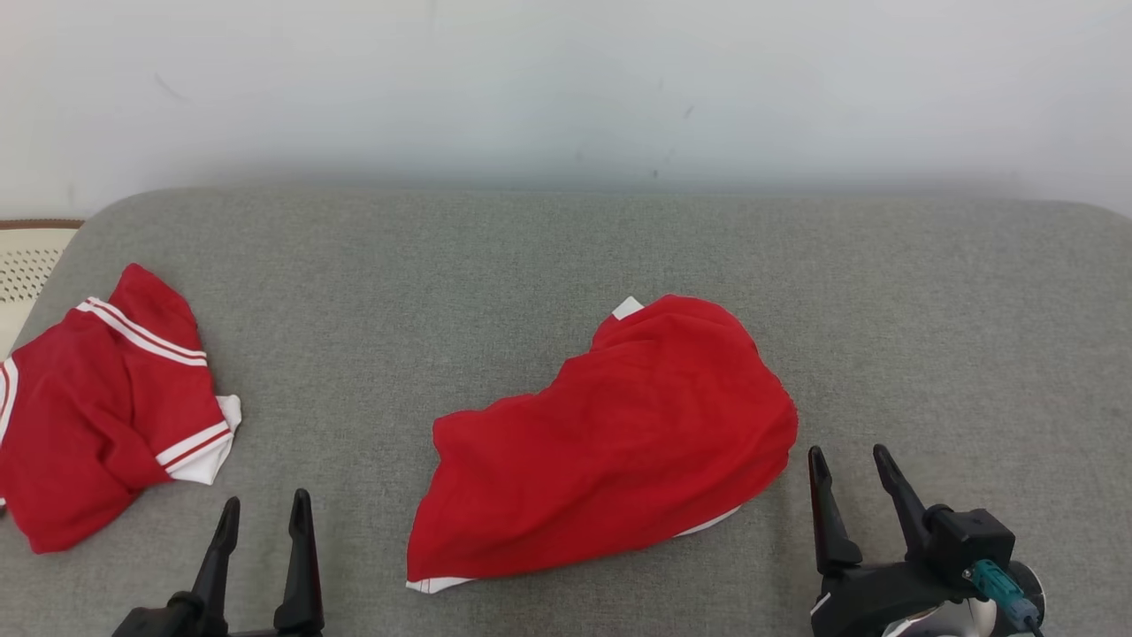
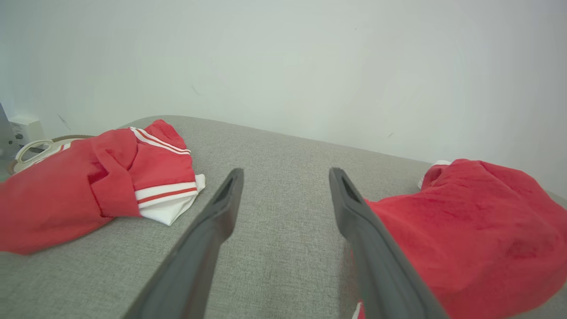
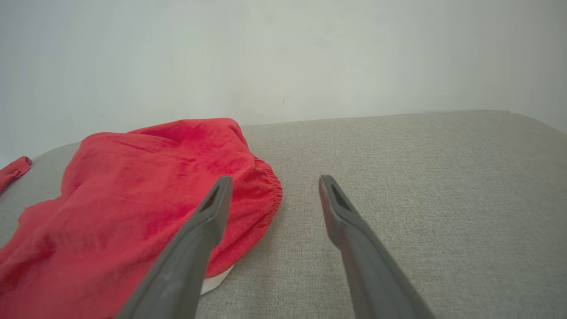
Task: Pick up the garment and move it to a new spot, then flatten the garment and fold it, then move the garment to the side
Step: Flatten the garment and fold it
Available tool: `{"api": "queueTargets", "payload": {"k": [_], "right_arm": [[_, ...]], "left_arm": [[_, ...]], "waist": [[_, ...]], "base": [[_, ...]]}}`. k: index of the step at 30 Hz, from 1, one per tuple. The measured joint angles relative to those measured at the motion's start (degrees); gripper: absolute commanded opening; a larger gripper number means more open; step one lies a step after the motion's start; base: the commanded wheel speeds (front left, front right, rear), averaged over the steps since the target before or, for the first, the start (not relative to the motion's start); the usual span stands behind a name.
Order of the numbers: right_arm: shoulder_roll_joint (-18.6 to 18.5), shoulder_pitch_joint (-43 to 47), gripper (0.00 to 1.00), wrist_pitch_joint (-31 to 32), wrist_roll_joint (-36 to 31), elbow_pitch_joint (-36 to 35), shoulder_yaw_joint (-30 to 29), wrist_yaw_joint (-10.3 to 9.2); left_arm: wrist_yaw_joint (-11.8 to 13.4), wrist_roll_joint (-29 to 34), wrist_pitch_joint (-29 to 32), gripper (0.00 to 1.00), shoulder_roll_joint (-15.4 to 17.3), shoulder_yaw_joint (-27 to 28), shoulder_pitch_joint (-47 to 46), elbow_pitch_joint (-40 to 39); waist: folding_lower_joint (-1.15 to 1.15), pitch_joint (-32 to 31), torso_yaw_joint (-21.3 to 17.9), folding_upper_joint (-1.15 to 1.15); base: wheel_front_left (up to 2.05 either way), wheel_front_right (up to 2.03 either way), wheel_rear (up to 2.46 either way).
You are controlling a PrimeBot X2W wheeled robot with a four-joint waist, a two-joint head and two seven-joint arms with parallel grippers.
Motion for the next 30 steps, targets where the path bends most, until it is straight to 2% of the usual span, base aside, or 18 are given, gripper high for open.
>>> {"api": "queueTargets", "payload": {"k": [8,18,24,25,27,28,30], "right_arm": [[-1.6,-2.9,1.0,0.6,2.3,4.9,2.4,0.0],[-3.5,-9.6,1.0,1.8,6.0,16.5,4.8,0.0],[-3.7,-11.9,1.0,1.8,7.5,22.4,5.3,0.0],[-3.7,-12.3,0.95,1.8,7.8,23.3,5.5,0.0],[-3.6,-13.2,0.29,1.4,8.5,24.8,6.3,0.0],[-3.6,-13.5,0.0,1.4,8.7,25.4,6.6,0.0],[-3.6,-14.2,0.0,1.0,9.4,26.6,7.1,0.0]], "left_arm": [[-1.6,1.9,0.0,1.0,-1.3,2.1,0.1,0.1],[-3.1,2.2,0.0,1.0,-1.8,0.8,-0.2,1.1],[-3.1,2.1,0.0,1.0,-1.8,0.1,-0.7,1.5],[-3.1,2.0,0.0,1.0,-1.8,0.1,-0.7,1.6],[-3.1,1.9,0.0,1.0,-1.8,0.0,-0.7,1.8],[-3.1,1.8,0.0,1.0,-1.8,0.0,-0.7,1.8],[-3.1,1.8,0.0,1.0,-1.8,0.0,-0.8,1.8]], "waist": [[0.0,0.2,0.7,0.0],[0.0,1.1,3.1,0.0],[0.0,1.7,4.8,0.0],[0.0,1.8,5.1,0.0],[0.0,2.0,5.6,0.0],[0.0,2.1,5.8,0.0],[0.0,2.2,6.1,0.0]], "base": [[0.0,0.0,0.0],[0.0,0.0,0.0],[0.0,0.0,0.0],[0.0,0.0,0.0],[0.0,0.0,0.0],[0.0,0.0,0.0],[0.0,0.0,0.0]]}}
